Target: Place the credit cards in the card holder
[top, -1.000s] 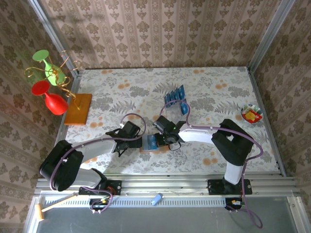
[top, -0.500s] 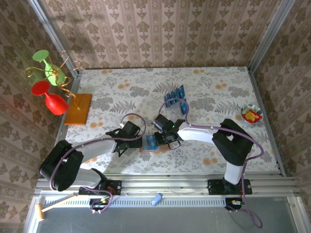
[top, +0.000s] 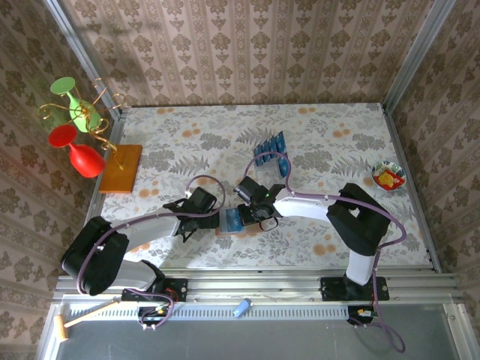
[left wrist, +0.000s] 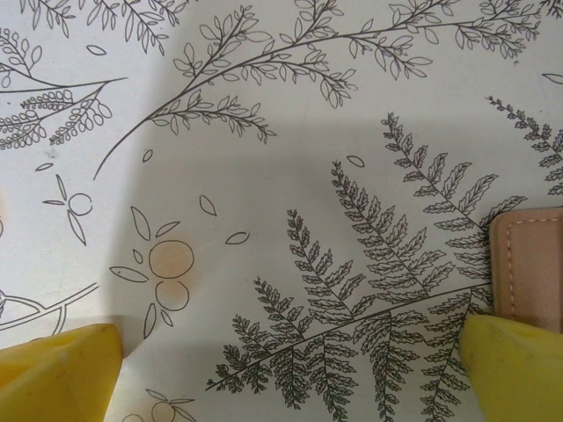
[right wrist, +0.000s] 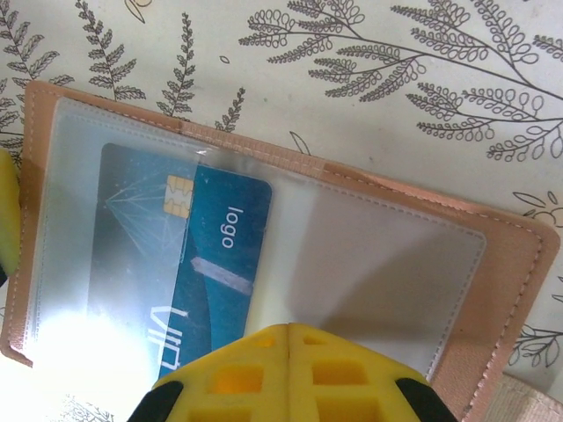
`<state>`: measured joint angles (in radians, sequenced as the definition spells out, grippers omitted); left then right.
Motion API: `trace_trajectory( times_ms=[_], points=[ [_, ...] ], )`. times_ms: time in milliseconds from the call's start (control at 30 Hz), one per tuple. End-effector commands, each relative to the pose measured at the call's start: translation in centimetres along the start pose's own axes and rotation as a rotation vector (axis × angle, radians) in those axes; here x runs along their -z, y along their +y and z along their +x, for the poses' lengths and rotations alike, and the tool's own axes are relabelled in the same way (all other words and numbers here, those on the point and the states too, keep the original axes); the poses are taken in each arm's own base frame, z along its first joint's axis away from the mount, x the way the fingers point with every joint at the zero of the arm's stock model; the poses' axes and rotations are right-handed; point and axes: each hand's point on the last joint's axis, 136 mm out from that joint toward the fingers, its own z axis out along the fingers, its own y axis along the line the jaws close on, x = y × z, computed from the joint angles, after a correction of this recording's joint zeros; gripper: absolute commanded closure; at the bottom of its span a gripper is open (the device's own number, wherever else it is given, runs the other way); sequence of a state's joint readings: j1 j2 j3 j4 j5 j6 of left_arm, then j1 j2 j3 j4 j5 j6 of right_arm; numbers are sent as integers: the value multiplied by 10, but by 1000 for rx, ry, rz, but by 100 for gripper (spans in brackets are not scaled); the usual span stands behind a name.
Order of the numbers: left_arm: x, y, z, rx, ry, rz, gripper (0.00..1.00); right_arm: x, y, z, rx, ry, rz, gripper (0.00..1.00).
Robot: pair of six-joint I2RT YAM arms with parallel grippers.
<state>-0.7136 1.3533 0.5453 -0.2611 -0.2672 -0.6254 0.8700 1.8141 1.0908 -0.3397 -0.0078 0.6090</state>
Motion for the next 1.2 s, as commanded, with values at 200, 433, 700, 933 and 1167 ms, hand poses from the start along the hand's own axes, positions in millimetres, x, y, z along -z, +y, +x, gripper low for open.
trace_trajectory(
  times_ms=[200,433,700,933,1167],
  points=[
    [-6,-2,14,-29,50,4,0,-8,18,-6,-12,3,-46,100],
    [-7,-3,14,-28,48,6,0,-12,28,-5,-5,13,-66,100],
    [-8,-3,17,-27,54,10,0,-16,38,-4,9,21,-76,100],
    [-8,-3,17,-24,54,15,0,-17,47,-3,-4,31,-122,100],
    [-5,-3,15,-27,48,12,0,-7,43,-8,-18,9,-128,100]
  ],
)
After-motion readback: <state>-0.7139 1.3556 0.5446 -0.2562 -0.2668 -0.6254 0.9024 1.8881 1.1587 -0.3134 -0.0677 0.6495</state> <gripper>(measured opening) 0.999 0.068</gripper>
